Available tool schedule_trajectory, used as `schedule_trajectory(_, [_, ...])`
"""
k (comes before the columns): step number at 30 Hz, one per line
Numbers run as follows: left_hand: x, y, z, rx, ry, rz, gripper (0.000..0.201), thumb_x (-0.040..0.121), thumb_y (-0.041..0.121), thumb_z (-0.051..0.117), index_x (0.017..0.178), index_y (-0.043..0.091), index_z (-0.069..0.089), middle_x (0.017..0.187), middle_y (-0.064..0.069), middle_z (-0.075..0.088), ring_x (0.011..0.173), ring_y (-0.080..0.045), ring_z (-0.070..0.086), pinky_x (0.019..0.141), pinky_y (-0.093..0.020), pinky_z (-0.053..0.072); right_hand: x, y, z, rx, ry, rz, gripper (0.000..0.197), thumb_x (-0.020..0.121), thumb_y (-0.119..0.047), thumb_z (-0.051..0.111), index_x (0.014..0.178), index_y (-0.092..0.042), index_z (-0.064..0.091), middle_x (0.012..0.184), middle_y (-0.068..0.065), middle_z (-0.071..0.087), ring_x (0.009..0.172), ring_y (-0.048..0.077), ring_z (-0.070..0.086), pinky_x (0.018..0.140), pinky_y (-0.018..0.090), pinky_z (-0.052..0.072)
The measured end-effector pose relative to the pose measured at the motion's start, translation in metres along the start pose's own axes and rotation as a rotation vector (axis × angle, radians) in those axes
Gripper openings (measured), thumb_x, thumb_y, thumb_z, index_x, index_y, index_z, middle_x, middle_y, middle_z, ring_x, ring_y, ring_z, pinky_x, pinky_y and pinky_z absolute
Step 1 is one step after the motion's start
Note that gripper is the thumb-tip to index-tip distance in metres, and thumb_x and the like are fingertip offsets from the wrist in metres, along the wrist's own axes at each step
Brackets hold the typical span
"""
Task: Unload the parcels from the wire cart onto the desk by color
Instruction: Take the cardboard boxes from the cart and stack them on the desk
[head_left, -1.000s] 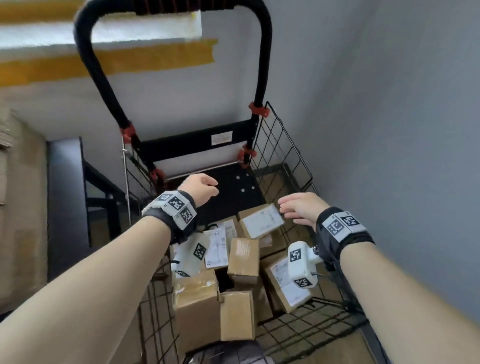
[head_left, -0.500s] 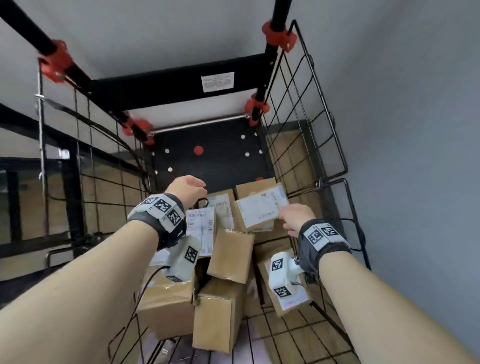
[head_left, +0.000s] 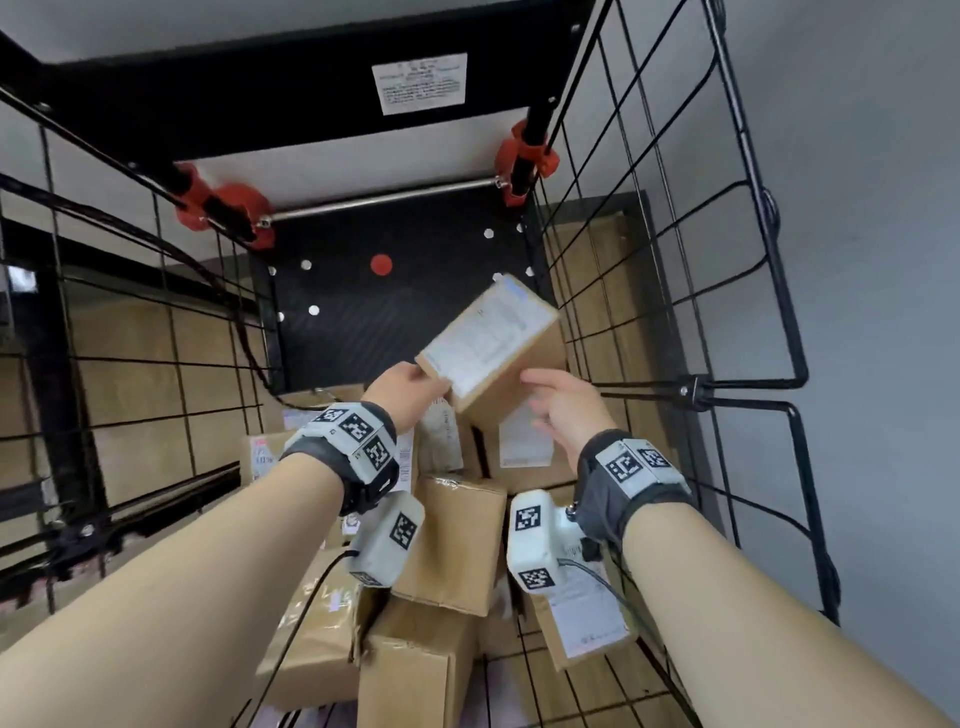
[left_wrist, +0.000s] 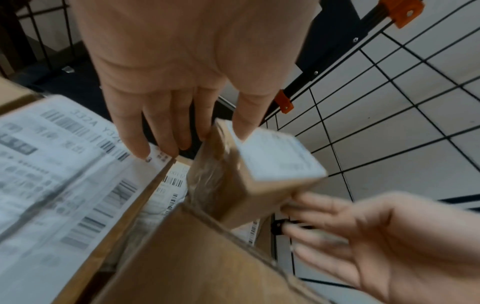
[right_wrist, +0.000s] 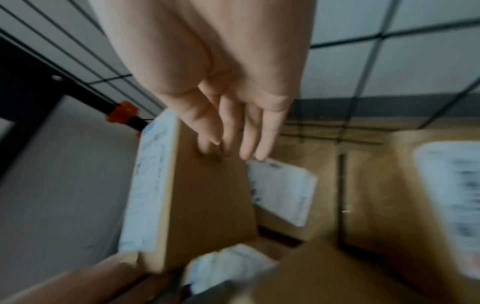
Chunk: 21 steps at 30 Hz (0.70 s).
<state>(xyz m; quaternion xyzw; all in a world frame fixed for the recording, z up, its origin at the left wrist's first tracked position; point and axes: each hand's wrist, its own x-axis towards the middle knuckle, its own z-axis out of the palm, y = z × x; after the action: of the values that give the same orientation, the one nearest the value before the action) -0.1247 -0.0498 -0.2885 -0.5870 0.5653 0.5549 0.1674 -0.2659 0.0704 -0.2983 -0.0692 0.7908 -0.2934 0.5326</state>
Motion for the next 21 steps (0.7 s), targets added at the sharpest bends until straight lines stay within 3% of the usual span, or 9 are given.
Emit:
schedule_trajectory(2, [0.009,0.006,-0.002,-0.101,0.015,0.021,0.025,0.092,0.033,0.054,0.111,0.016,0.057,0.104,-0.002,0.059,0.099,-0.022,0.057,0.090,-0.035,0.044,0.010,-0.014,0.002,0.067,-0.058,-0.032,0.051,0.087,0.014,0.039,0.127,-0.011,0.057,0.130,0.008,0.053,0.122,0.019,0.050,0.088,0.026,0.048])
schedule_trajectory(4, [0.017,0.012,-0.004,-0.198,0.060,0.066,0.031,0.090,0.032,0.057,0.118,0.019,0.055,0.114,-0.001,0.060,0.107,-0.019,0.058,0.095,-0.032,0.044,0.022,-0.019,0.000,0.060,-0.038,-0.008,0.052,0.088,0.012,0.039,0.132,-0.011,0.053,0.138,0.007,0.049,0.128,0.020,0.046,0.099,0.031,0.045])
schedule_trajectory(6, [0.026,0.016,-0.004,-0.256,0.090,0.056,0.044,0.089,0.028,0.060,0.131,0.016,0.051,0.124,-0.004,0.059,0.113,-0.019,0.057,0.102,-0.033,0.042,0.032,-0.014,-0.006,-0.029,0.090,0.071,0.049,0.090,0.007,0.040,0.135,-0.011,0.050,0.143,0.008,0.046,0.130,0.023,0.044,0.108,0.033,0.036])
schedule_trajectory(8, [0.035,0.017,0.000,-0.226,0.073,0.016,0.045,0.086,0.023,0.061,0.130,0.016,0.053,0.124,-0.006,0.060,0.115,-0.021,0.057,0.105,-0.036,0.042,0.039,-0.003,-0.012,-0.164,0.138,0.176,0.044,0.093,0.002,0.040,0.136,-0.004,0.046,0.141,0.012,0.046,0.127,0.027,0.045,0.099,0.029,0.037])
schedule_trajectory(11, [0.048,0.010,0.010,-0.176,-0.005,-0.069,0.043,0.084,0.023,0.064,0.125,0.015,0.057,0.121,-0.009,0.062,0.113,-0.025,0.058,0.103,-0.038,0.043,0.048,0.012,-0.011,-0.247,0.131,0.265,0.031,0.095,-0.004,0.039,0.122,0.000,0.053,0.129,0.016,0.054,0.102,0.028,0.053,0.075,0.026,0.041])
schedule_trajectory(14, [0.062,0.005,0.019,-0.133,-0.028,-0.092,0.039,0.086,0.026,0.062,0.123,0.013,0.059,0.122,-0.009,0.061,0.116,-0.025,0.055,0.103,-0.038,0.043,0.058,0.022,-0.003,-0.263,0.269,0.308,0.040,0.096,-0.016,0.041,0.135,-0.012,0.048,0.138,0.011,0.050,0.118,0.031,0.051,0.094,0.030,0.040])
schedule_trajectory(15, [0.066,0.006,0.022,-0.133,-0.042,-0.092,0.037,0.087,0.025,0.061,0.122,0.013,0.060,0.122,-0.010,0.062,0.115,-0.025,0.056,0.102,-0.038,0.043,0.060,0.025,0.000,-0.258,0.297,0.323,0.042,0.096,-0.018,0.042,0.137,-0.014,0.046,0.137,0.010,0.051,0.121,0.031,0.050,0.095,0.032,0.040])
schedule_trajectory(18, [0.073,0.011,0.028,-0.151,-0.099,-0.099,0.035,0.088,0.024,0.060,0.122,0.013,0.060,0.121,-0.011,0.063,0.112,-0.024,0.058,0.100,-0.039,0.045,0.063,0.036,0.008,-0.263,0.273,0.379,0.037,0.093,-0.017,0.043,0.127,-0.009,0.052,0.126,0.014,0.058,0.113,0.032,0.055,0.082,0.032,0.042])
schedule_trajectory(21, [0.075,0.016,0.031,-0.126,-0.123,-0.113,0.043,0.089,0.027,0.059,0.130,0.015,0.054,0.125,-0.010,0.059,0.115,-0.025,0.055,0.102,-0.040,0.043,0.069,0.033,0.007,-0.252,0.204,0.484,0.046,0.090,-0.014,0.047,0.135,-0.004,0.045,0.135,0.015,0.051,0.121,0.033,0.050,0.095,0.034,0.040])
